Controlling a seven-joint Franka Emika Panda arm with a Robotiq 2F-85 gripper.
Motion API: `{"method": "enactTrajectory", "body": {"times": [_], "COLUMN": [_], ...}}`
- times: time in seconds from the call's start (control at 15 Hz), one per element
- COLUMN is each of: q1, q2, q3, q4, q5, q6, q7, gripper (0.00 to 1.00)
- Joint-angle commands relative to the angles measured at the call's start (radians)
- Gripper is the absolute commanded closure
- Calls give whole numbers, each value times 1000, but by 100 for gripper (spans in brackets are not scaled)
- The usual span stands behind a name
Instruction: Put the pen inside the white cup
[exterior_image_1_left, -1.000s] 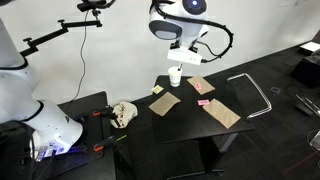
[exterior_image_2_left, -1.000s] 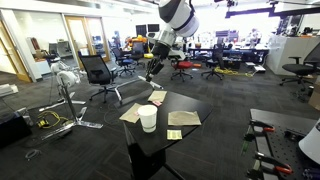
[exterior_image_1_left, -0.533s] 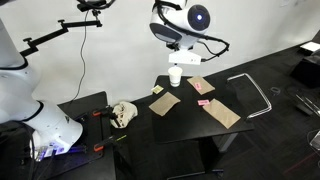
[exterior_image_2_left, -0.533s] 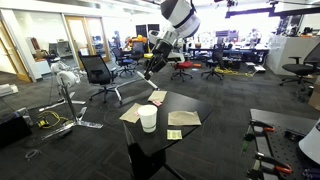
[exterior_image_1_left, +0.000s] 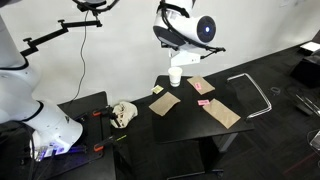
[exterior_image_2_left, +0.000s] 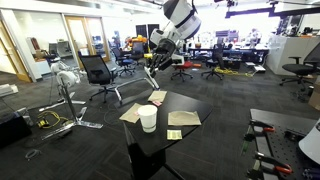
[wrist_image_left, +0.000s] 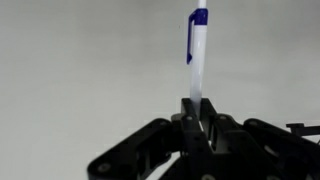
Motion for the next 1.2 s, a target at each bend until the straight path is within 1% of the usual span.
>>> {"method": "enactTrajectory", "body": {"times": [0.0,0.27,0.4,0.47,0.6,0.8,0.87,1.13], "q1": [4,0,-6,22,20,20,20,16], "q2": [45,95,123,87,108,116,116,144], "q3": [-19,-19,-17,-37,-37,-37,-37,-46], "q4": [50,85,105,60,75,85,87,88], "q5": [27,49,76,53,65,67,67,124], "q6": [-100,-188,-253,-190,-218,-222,-222,-163], "q7": [-141,-274,-329,-281,-308,-309,-309,-331], "gripper": [97,97,97,88,88,88,97,97]}}
